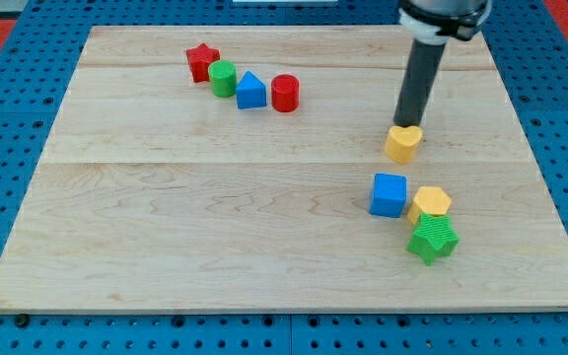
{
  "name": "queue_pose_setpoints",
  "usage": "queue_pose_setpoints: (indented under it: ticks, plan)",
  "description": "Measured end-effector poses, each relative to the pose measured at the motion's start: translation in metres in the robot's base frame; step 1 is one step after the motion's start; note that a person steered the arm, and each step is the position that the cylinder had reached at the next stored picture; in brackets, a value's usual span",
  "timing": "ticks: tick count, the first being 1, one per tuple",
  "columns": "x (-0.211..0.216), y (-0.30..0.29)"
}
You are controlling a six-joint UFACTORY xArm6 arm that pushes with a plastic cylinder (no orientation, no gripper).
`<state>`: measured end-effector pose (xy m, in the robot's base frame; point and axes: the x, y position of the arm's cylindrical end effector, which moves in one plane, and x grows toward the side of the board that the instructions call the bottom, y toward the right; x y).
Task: Move the yellow heart towards the blue cube
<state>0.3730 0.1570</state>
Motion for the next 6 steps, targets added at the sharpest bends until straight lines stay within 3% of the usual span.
queue_pose_setpoints:
  ticks: [1,2,3,4,5,6]
  plan:
    - [-0.007,0.011]
    - [0.053,-0.008]
    - [0.088,-0.030]
    - [0.062,-0.015]
    - [0.060,-0.074]
    - [0.090,-0.093]
